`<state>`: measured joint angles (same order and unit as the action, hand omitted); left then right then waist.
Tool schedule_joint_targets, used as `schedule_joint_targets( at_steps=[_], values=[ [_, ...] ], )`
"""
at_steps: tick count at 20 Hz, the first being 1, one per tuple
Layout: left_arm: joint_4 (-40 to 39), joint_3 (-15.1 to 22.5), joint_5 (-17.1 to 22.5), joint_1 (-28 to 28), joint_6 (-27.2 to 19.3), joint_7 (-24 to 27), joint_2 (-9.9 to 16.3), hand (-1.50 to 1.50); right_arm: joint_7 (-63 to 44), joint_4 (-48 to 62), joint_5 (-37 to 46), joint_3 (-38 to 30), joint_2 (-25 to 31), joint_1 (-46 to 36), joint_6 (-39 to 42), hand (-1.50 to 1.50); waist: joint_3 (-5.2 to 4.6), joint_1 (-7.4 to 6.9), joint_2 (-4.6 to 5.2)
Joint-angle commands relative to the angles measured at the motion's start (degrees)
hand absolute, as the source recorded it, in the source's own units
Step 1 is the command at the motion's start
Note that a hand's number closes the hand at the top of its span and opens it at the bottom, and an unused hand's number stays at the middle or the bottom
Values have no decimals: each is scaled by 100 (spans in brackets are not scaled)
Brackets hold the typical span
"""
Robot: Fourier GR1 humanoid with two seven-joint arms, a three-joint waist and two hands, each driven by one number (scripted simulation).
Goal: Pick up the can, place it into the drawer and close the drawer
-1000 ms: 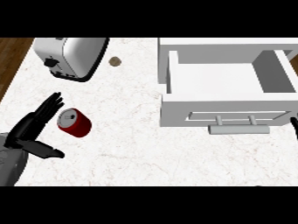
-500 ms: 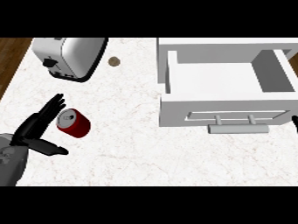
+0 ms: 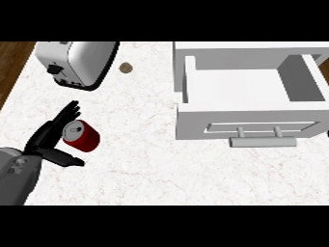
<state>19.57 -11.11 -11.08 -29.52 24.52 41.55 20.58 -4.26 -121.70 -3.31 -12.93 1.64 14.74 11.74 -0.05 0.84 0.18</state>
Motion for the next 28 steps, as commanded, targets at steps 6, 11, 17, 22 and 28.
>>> schedule_joint_targets(
  at_steps=[6,11,17,22,28],
  values=[
    [-62,21,68,-77,165,143,-202,-150,-70,-169,-68,-78,6,154,118,-150,3,-25,-12],
    [-380,120,-112,-246,-77,377,-328,-150,-47,-111,47,85,-156,57,24,-150,-1,3,3],
    [-289,204,-100,-473,-66,246,-656,-150,-299,-165,-3,67,-124,-91,14,-150,-2,4,7],
    [-237,168,-1,-540,148,186,-605,150,-170,20,-216,-194,5,-147,101,-150,0,-10,2],
    [180,183,258,-536,659,-260,-768,150,36,-349,-173,37,-160,412,3,-150,6,-40,-29]
  ],
)
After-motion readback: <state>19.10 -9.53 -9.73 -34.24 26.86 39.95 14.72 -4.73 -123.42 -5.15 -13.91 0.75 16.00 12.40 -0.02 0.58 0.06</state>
